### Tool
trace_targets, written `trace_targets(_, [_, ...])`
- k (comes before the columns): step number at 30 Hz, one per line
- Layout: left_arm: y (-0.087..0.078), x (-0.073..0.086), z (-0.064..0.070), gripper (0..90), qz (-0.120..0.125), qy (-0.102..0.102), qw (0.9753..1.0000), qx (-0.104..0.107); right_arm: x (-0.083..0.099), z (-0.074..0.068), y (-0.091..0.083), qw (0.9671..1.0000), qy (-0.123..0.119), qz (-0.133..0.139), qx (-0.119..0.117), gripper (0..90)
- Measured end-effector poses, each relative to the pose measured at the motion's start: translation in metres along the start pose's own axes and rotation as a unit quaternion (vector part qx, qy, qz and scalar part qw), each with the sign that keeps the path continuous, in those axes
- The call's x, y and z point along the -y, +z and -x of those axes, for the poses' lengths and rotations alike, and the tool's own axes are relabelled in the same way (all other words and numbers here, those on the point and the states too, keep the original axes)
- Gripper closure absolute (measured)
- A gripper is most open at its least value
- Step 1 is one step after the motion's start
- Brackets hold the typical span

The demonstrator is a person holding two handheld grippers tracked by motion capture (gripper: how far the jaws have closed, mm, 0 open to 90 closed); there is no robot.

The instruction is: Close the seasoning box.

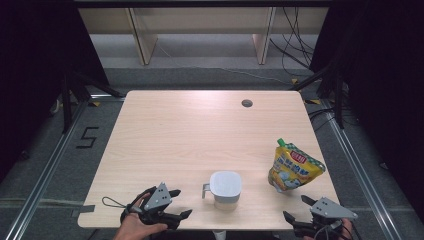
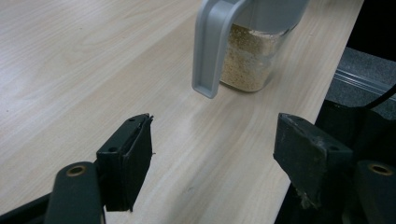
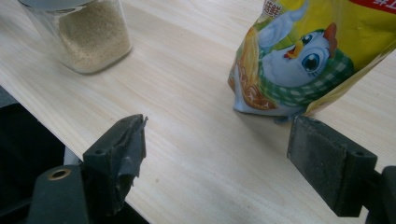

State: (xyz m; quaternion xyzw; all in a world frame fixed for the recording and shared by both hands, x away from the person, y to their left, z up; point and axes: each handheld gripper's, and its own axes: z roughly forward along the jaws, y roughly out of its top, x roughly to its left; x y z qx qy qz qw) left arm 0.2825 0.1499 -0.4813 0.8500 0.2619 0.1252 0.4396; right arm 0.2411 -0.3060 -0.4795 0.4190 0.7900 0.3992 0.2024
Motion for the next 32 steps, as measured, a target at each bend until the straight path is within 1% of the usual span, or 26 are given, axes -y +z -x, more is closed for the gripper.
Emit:
trace_targets(1, [0.002,0.001,0.003,27.3,0.016,-0.014,0.9997,0.007,0.0,0.0,0.0,1.0,0.001,0.0,0.0,20.3])
trace_targets(2, [0.001,0.001,0.003,27.1,0.004,-0.012,0.9999,0.007,0.0,0.001,0.0,1.0,-0.002,0.0,-0.003,20.2])
trace_targets(3, [0.001,0.001,0.004,27.0,0.006,-0.005,1.0,0.002,0.0,0.001,0.001,1.0,-0.002,0.0,-0.004,20.2])
trace_targets(4, [0.001,0.002,0.006,26.9,0.008,-0.013,0.9999,0.002,0.0,0.002,0.001,0.9999,-0.012,0.006,-0.004,20.1])
trace_targets(5, [0.002,0.003,0.007,26.9,0.008,-0.01,0.9999,0.004,0.0,0.0,0.0,0.9999,-0.01,-0.002,0.001,20.1])
trace_targets(6, [0.002,0.003,0.008,26.7,0.007,-0.008,0.9999,0.002,0.0,0.0,0.001,0.9999,-0.01,-0.004,-0.004,19.9])
trace_targets(8, [0.004,0.005,0.012,26.6,0.004,-0.01,0.9999,0.007,0.0,0.002,0.002,0.9998,-0.021,0.0,-0.001,19.7])
trace_targets(9, [0.005,0.006,0.013,26.5,-0.004,0.0,1.0,0.004,0.0,0.001,0.002,0.9998,-0.021,0.0,-0.002,19.7])
trace_targets(10, [0.007,0.007,0.015,26.5,-0.009,0.002,0.9999,0.006,0.0,0.001,0.002,0.9997,-0.022,0.0,-0.001,19.7])
trace_targets(11, [0.008,0.007,0.016,26.4,-0.013,0.01,0.9998,0.008,0.001,-0.003,0.001,0.9999,0.008,-0.009,-0.005,19.7])
trace_targets(12, [0.008,0.007,0.017,26.3,-0.019,0.012,0.9997,0.005,0.0,0.0,0.002,0.9999,-0.008,-0.004,-0.007,19.7])
trace_targets(13, [0.007,0.006,0.017,26.3,-0.024,0.02,0.9995,0.009,0.0,0.001,0.002,0.9998,-0.02,0.0,0.002,19.7])
trace_targets(15, [0.008,0.006,0.018,26.3,-0.015,0.015,0.9997,0.009,0.0,-0.001,0.002,0.9999,-0.008,-0.005,-0.011,19.6])
trace_targets(16, [0.008,0.006,0.018,26.3,-0.017,0.017,0.9997,0.006,0.0,0.0,0.003,0.9998,-0.017,-0.002,-0.009,19.6])
trace_targets(17, [0.008,0.006,0.019,26.2,-0.019,0.016,0.9997,0.007,0.0,-0.001,0.003,0.9998,-0.018,0.0,-0.011,19.6])
trace_targets(18, [0.008,0.006,0.019,26.2,-0.019,0.016,0.9997,0.007,0.0,-0.001,0.003,0.9997,-0.024,-0.001,-0.003,19.6])
trace_targets(20, [0.009,0.006,0.019,26.2,-0.024,0.016,0.9995,0.01,-0.001,-0.001,0.003,0.9997,-0.021,-0.004,-0.008,19.6])
trace_targets(22, [0.011,0.006,0.02,26.2,-0.019,0.012,0.9997,0.009,0.0,-0.003,0.003,0.9997,-0.014,-0.01,-0.014,19.6])
trace_targets(24, [0.011,0.006,0.017,26.0,-0.032,0.023,0.9992,0.008,0.0,0.0,0.004,0.9996,-0.025,-0.002,-0.009,19.5])
trace_targets(25, [0.011,0.006,0.018,25.8,-0.031,0.017,0.9993,0.014,0.0,0.0,0.004,0.9996,-0.025,-0.003,-0.011,19.4])
trace_targets(26, [0.011,0.007,0.019,25.5,-0.028,0.019,0.9994,0.008,0.0,0.0,0.004,0.9996,-0.026,-0.003,-0.007,19.4])
trace_targets(28, [0.012,0.007,0.018,24.5,-0.026,0.016,0.9995,0.009,0.0,0.0,0.004,0.9997,-0.024,-0.006,-0.008,19.4])
trace_targets(29, [0.012,0.007,0.018,23.5,-0.024,0.013,0.9996,0.007,0.0,-0.002,0.003,0.9998,-0.014,-0.008,-0.009,19.4])
trace_targets(30, [0.011,0.006,0.018,23.1,-0.025,0.014,0.9996,0.005,0.0,-0.002,0.003,0.9998,-0.015,-0.008,-0.009,19.4])
trace_targets(31, [0.012,0.007,0.019,22.6,-0.021,0.006,0.9997,0.005,0.0,-0.001,0.004,0.9997,-0.023,-0.007,-0.009,19.3])
trace_targets(32, [0.011,0.006,0.017,22.0,-0.028,0.011,0.9995,0.007,0.0,-0.001,0.004,0.9997,-0.023,-0.007,-0.009,19.3])
